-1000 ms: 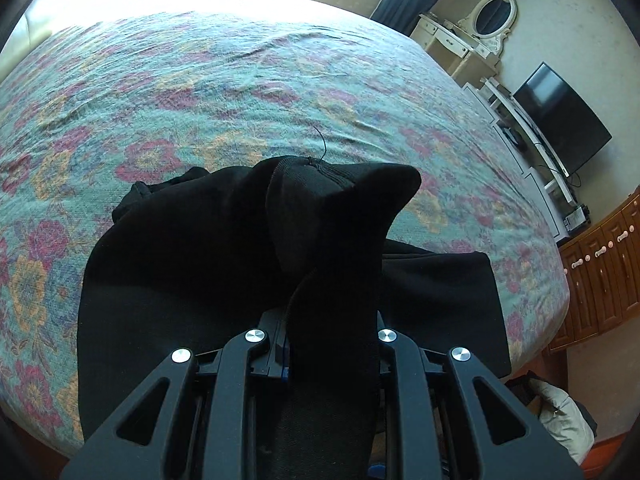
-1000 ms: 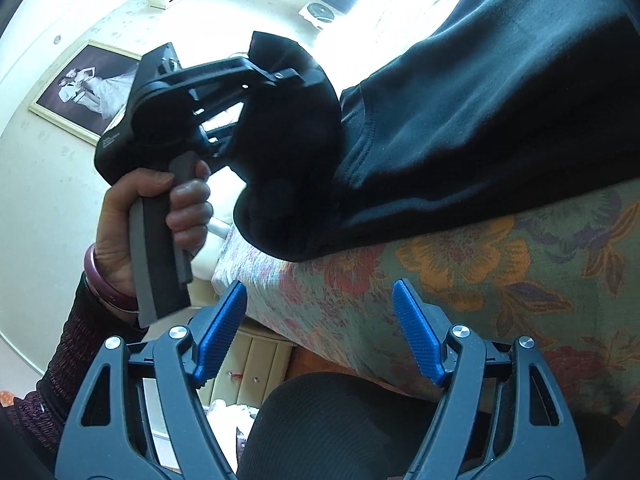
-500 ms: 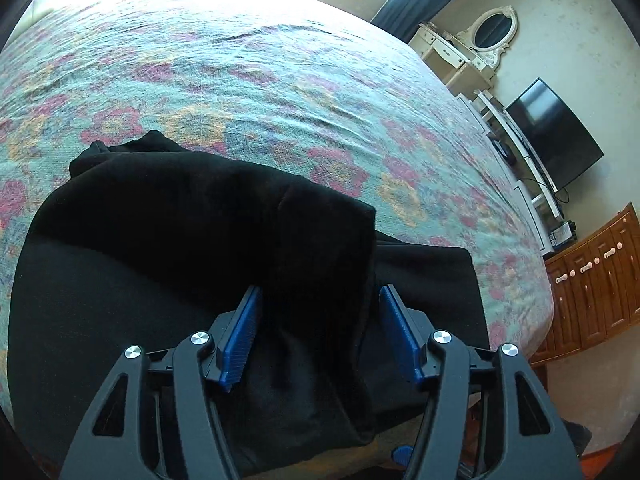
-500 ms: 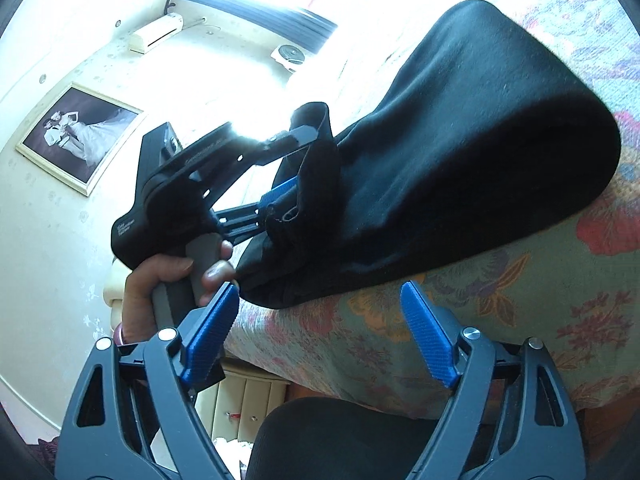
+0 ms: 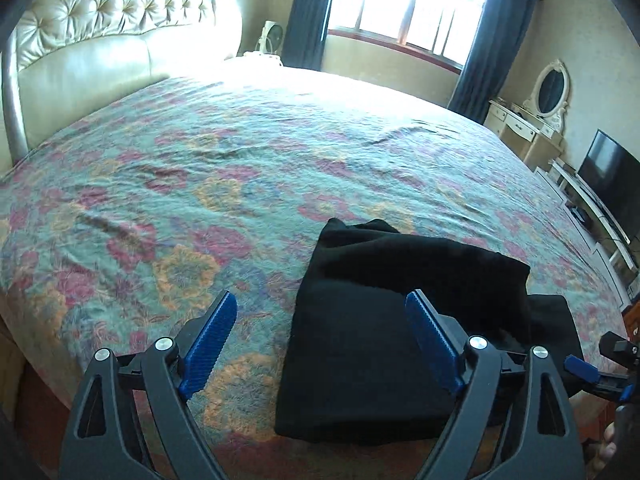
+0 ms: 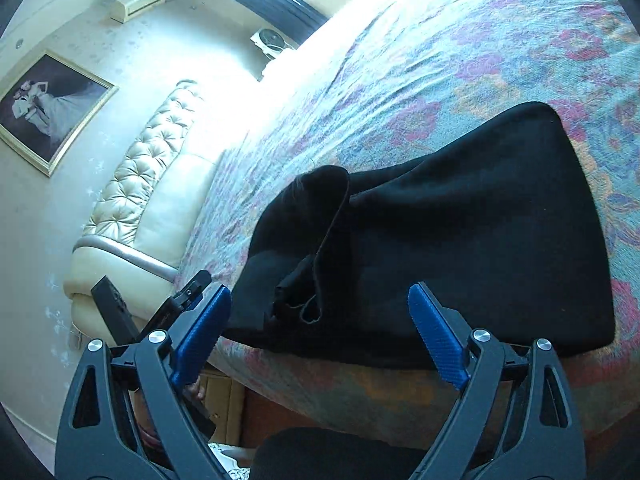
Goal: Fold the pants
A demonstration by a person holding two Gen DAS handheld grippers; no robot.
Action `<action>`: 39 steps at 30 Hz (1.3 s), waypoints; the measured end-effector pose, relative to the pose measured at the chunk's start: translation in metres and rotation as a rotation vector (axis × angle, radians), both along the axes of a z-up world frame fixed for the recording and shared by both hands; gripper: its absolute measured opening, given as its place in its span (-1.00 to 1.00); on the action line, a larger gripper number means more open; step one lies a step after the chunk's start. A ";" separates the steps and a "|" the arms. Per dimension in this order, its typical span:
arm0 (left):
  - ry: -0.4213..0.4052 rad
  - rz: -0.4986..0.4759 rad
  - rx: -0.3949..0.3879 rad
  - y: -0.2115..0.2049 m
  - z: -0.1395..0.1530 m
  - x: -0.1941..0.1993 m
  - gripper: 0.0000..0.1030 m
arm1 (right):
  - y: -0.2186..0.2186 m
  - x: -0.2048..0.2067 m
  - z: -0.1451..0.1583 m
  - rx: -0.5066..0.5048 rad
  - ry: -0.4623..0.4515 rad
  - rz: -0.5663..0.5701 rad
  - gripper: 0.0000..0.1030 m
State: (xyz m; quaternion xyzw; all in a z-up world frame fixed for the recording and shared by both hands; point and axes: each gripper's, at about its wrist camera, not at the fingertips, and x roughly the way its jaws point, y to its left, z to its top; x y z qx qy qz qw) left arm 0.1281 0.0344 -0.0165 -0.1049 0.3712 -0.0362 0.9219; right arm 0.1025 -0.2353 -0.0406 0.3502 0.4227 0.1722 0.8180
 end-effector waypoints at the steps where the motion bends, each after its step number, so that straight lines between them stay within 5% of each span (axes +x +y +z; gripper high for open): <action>1: 0.003 0.024 -0.020 0.008 -0.005 -0.002 0.65 | 0.006 0.011 -0.005 -0.006 0.030 0.015 0.75; 11: 0.042 0.023 -0.093 0.018 -0.033 -0.008 0.65 | 0.058 0.057 -0.044 0.034 0.194 0.103 0.71; 12: 0.040 0.016 -0.099 0.016 -0.034 -0.009 0.65 | 0.061 0.058 -0.044 0.029 0.195 0.110 0.41; 13: 0.036 0.012 -0.103 0.015 -0.034 -0.010 0.65 | 0.064 0.059 -0.046 0.037 0.204 0.126 -0.10; 19: 0.022 -0.012 -0.119 0.015 -0.032 -0.010 0.65 | 0.057 0.059 -0.048 0.086 0.201 0.137 -0.67; 26: 0.037 -0.002 -0.211 0.019 -0.030 -0.007 0.65 | 0.041 0.051 -0.010 0.120 0.076 0.162 -0.72; 39: 0.039 -0.096 -0.177 -0.018 -0.025 -0.008 0.66 | -0.038 0.023 0.006 0.089 0.025 0.081 -0.72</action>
